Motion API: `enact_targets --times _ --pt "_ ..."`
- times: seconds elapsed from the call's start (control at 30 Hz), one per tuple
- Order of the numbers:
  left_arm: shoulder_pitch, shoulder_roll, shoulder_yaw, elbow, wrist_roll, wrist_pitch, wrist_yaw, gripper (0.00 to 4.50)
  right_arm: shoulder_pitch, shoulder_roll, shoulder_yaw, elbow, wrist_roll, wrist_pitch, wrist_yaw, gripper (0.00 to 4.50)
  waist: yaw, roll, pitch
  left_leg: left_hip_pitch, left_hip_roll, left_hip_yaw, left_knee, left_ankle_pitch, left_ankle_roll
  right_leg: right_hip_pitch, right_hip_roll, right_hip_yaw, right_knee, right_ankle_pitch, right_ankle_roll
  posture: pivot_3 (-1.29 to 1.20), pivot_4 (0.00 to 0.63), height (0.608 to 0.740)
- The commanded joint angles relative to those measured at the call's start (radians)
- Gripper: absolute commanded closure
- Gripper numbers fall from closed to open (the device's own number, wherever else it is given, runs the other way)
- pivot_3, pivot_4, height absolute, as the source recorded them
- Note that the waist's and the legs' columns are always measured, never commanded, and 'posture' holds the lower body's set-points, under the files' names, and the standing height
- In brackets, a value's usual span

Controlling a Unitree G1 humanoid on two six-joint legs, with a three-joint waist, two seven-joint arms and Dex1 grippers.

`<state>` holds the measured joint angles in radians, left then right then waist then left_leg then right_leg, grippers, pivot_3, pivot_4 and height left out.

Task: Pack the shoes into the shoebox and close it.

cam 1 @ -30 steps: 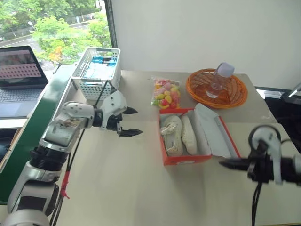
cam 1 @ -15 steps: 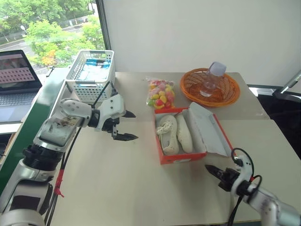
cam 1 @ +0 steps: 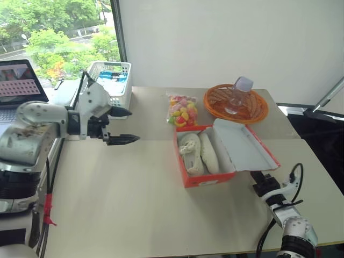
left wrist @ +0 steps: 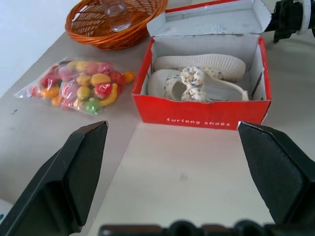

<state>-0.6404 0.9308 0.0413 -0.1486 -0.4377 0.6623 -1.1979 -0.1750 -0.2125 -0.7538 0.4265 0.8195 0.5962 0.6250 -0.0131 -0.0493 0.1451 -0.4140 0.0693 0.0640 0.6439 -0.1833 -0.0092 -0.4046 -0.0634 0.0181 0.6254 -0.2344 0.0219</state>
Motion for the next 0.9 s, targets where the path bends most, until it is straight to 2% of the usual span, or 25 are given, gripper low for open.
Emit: enact_targets --times 0.03,0.1,0.2,0.23,0.33,0.53,0.67,0.9 --pt "-0.006 0.004 0.026 -0.034 -0.029 0.009 0.012 0.00 0.009 -0.014 -0.024 -0.008 0.057 -0.018 0.015 4.48 0.000 -0.001 0.000 0.000 0.000 0.000 0.000 0.000 0.000 0.000 -0.001 0.000 0.000 0.000 0.000 0.00 0.150 0.740" --pt "0.005 0.007 0.023 -0.037 -0.032 0.005 0.014 0.00 0.013 -0.013 -0.023 -0.064 0.093 -0.006 0.024 4.48 -0.001 0.000 0.000 -0.002 -0.001 0.000 0.000 0.000 0.000 0.001 -0.002 0.001 0.001 0.000 0.000 0.00 0.150 0.740" --pt "0.014 0.010 0.018 -0.036 -0.031 -0.002 0.015 0.00 0.022 -0.011 -0.025 -0.165 0.170 0.031 0.020 4.48 -0.001 0.009 0.005 -0.006 -0.002 0.003 -0.001 0.001 0.002 -0.003 -0.002 0.002 0.003 0.000 0.000 0.00 0.150 0.740" --pt "0.014 0.009 0.018 -0.036 -0.032 -0.001 0.017 0.00 0.028 -0.009 -0.033 -0.203 0.212 0.052 0.015 4.48 -0.001 0.011 0.007 -0.009 -0.003 0.004 -0.001 0.005 0.009 -0.006 -0.002 0.002 0.004 0.000 0.000 0.00 0.150 0.740" --pt "0.017 0.004 0.009 -0.038 -0.030 -0.006 0.021 0.00 0.063 0.003 -0.047 -0.322 0.336 0.102 0.008 4.48 -0.001 0.015 0.009 -0.017 -0.003 0.004 -0.001 0.006 0.010 -0.018 0.003 0.007 0.009 0.004 0.003 0.00 0.150 0.740" --pt "0.017 0.002 -0.005 -0.045 -0.029 -0.006 0.025 0.00 0.147 0.019 0.002 -0.519 0.488 0.155 -0.008 4.48 0.000 0.017 0.010 -0.017 -0.003 0.004 -0.001 0.006 0.009 -0.019 0.003 0.008 0.014 0.001 0.003 0.00 0.150 0.740" --pt "0.006 0.001 -0.018 -0.025 -0.021 -0.018 0.021 0.00 0.184 0.029 0.100 -0.653 0.519 0.172 -0.029 4.48 -0.003 0.017 0.010 -0.016 -0.002 0.005 -0.001 0.006 0.009 -0.019 0.003 0.008 0.015 -0.002 0.008 0.00 0.150 0.740" --pt "-0.004 -0.001 -0.029 -0.002 -0.017 -0.032 0.019 0.00 0.151 -0.011 0.177 -0.631 0.480 0.139 -0.074 4.48 -0.001 0.017 0.010 -0.014 -0.003 0.005 -0.001 0.006 0.009 -0.019 0.004 0.010 0.015 -0.004 0.004 0.00 0.150 0.740"
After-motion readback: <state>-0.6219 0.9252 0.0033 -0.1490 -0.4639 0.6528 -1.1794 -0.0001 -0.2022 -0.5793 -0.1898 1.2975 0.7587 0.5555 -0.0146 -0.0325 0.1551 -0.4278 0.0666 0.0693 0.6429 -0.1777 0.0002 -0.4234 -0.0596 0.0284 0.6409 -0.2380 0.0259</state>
